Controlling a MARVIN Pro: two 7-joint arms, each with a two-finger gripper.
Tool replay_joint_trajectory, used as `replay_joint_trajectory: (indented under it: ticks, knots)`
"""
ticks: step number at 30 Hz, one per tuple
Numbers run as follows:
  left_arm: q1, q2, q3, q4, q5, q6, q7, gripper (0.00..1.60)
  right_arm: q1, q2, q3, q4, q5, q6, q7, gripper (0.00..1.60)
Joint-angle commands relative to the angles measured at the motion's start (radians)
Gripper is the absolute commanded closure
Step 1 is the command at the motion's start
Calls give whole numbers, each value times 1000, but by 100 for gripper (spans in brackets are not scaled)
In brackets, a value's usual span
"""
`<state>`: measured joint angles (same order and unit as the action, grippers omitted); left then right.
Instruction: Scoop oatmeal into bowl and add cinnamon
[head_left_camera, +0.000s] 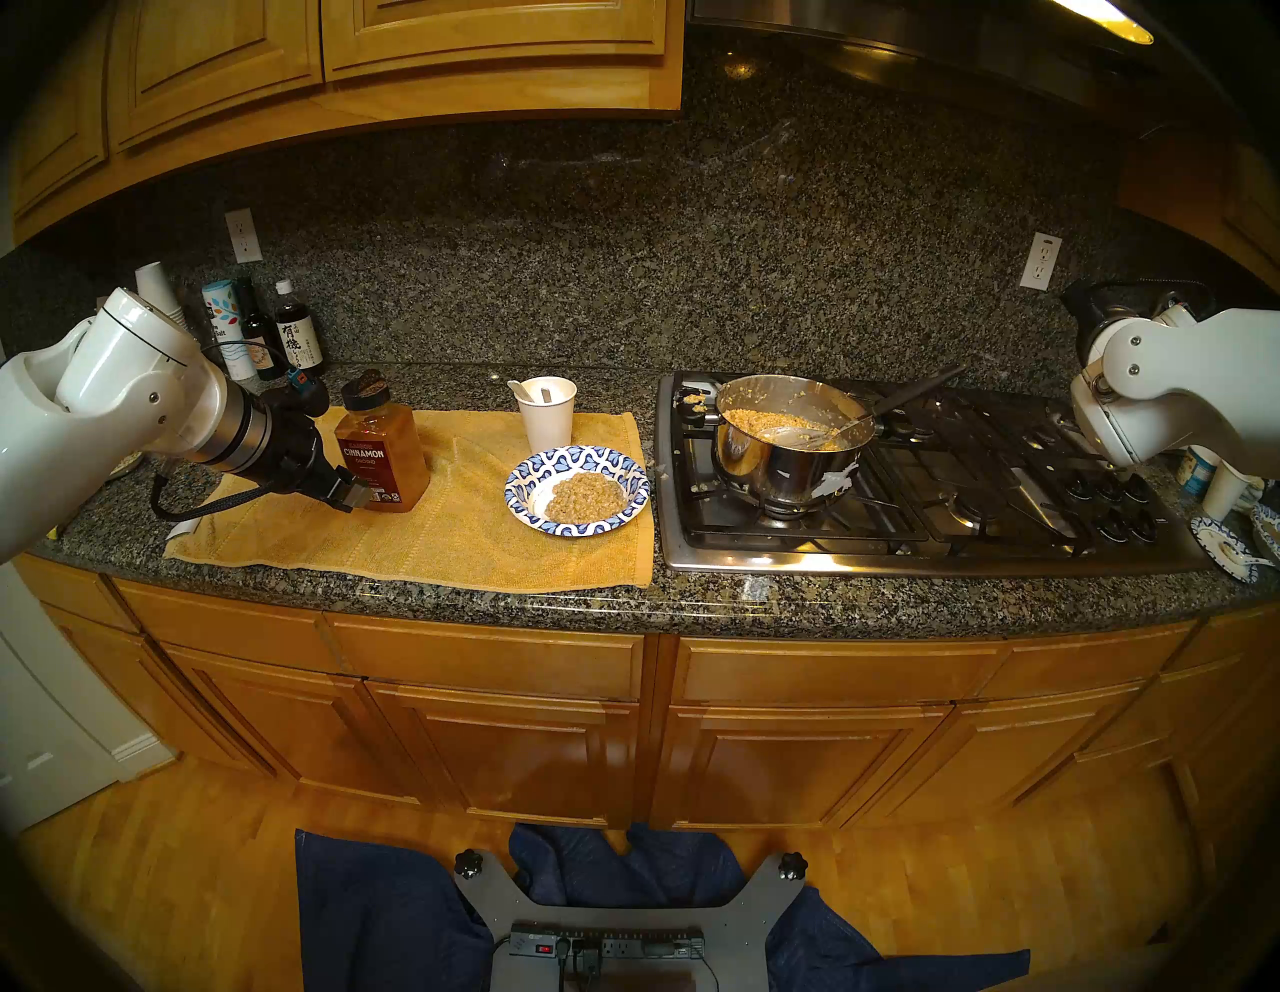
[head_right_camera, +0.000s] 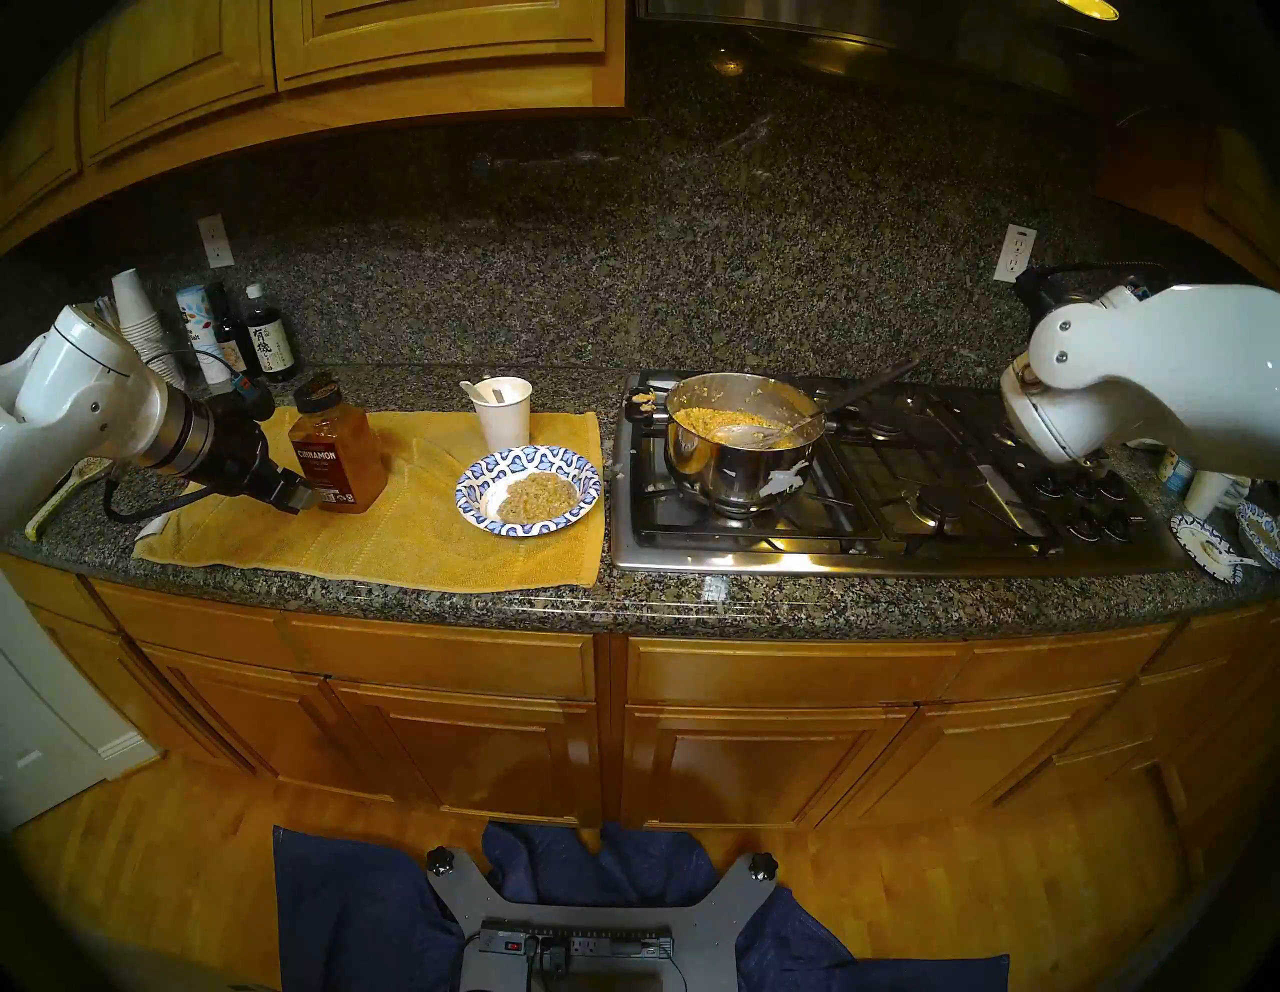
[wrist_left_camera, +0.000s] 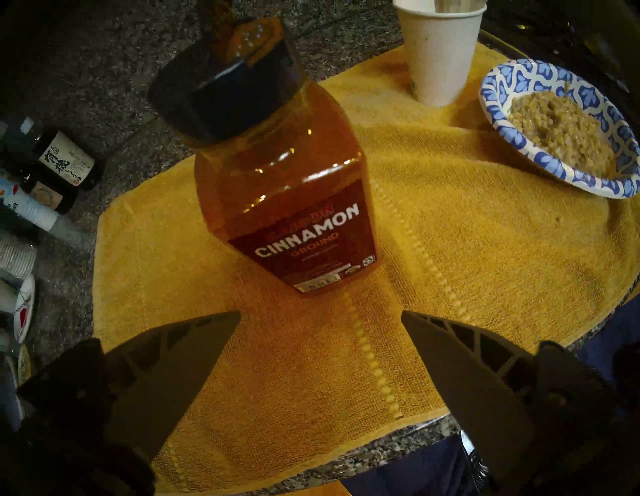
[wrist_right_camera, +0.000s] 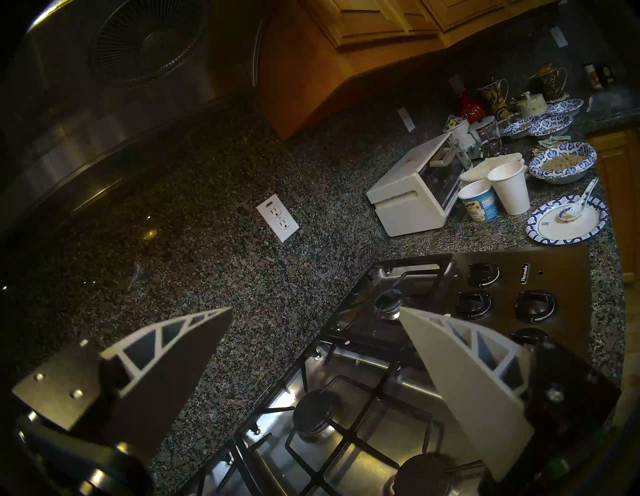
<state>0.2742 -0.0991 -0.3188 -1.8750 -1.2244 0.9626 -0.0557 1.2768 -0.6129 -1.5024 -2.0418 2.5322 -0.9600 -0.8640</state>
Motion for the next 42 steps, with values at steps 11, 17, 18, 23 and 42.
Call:
replay_joint_trajectory:
  ticks: [11, 17, 18, 23, 42]
  knots:
    - [-8, -1, -33, 9, -113, -4, 113, 0, 29, -14, 17, 9, -5, 0, -9, 0]
    - [-3, -1, -35, 17, -156, -13, 156, 0, 29, -16, 16, 10, -2, 0, -9, 0]
    - [-2, -1, -35, 18, -162, -14, 162, 0, 29, -16, 16, 10, -2, 0, -9, 0]
    - [-1, -1, -38, 17, -197, -21, 194, 0, 29, -18, 16, 10, 0, 0, -9, 0]
    - [9, -1, -43, 3, -311, -58, 317, 0, 30, -23, 15, 10, 6, 0, -9, 0]
